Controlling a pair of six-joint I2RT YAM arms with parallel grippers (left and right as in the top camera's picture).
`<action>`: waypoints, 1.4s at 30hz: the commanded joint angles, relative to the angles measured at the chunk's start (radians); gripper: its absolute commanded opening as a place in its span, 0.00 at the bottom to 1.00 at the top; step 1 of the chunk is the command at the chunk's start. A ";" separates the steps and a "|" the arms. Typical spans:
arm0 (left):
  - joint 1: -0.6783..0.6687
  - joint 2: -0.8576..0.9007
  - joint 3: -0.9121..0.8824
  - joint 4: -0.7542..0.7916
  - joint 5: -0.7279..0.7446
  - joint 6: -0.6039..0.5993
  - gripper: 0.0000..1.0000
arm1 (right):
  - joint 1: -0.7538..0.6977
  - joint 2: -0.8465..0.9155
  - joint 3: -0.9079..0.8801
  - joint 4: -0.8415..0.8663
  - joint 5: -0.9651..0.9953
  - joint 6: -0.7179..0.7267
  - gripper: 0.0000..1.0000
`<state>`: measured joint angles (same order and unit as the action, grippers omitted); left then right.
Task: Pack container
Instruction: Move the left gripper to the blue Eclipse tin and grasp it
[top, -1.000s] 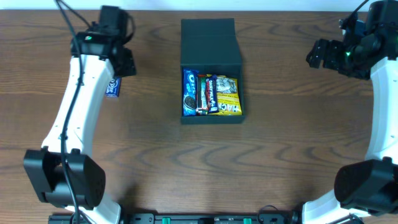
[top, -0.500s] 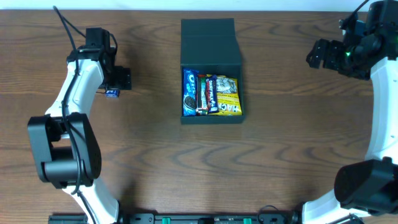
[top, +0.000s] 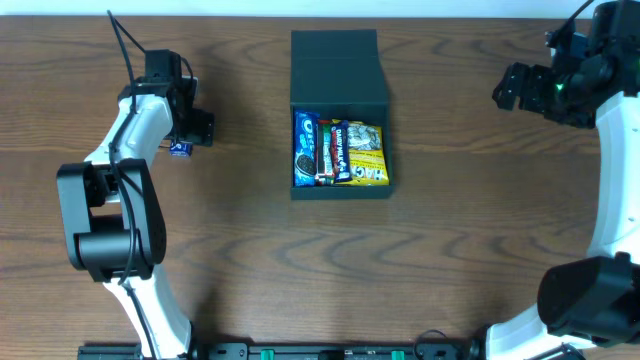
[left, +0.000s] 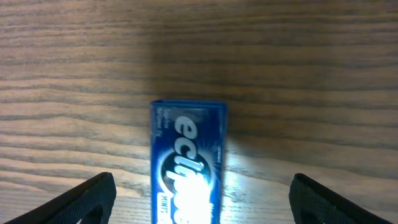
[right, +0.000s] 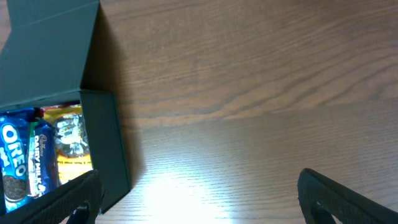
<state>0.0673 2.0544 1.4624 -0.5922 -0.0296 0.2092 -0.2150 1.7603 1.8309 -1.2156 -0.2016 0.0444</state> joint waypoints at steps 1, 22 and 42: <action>0.029 0.034 0.003 0.002 -0.003 0.017 0.89 | -0.006 -0.018 0.006 -0.004 0.004 0.006 0.99; 0.046 0.051 0.002 0.018 0.056 0.011 0.77 | -0.006 -0.018 0.006 0.001 0.004 0.006 0.99; 0.046 0.089 -0.004 0.045 0.057 -0.027 0.75 | -0.006 -0.018 0.006 -0.002 0.003 0.007 0.99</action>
<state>0.1085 2.1151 1.4624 -0.5480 0.0242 0.1902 -0.2150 1.7603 1.8309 -1.2152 -0.2016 0.0444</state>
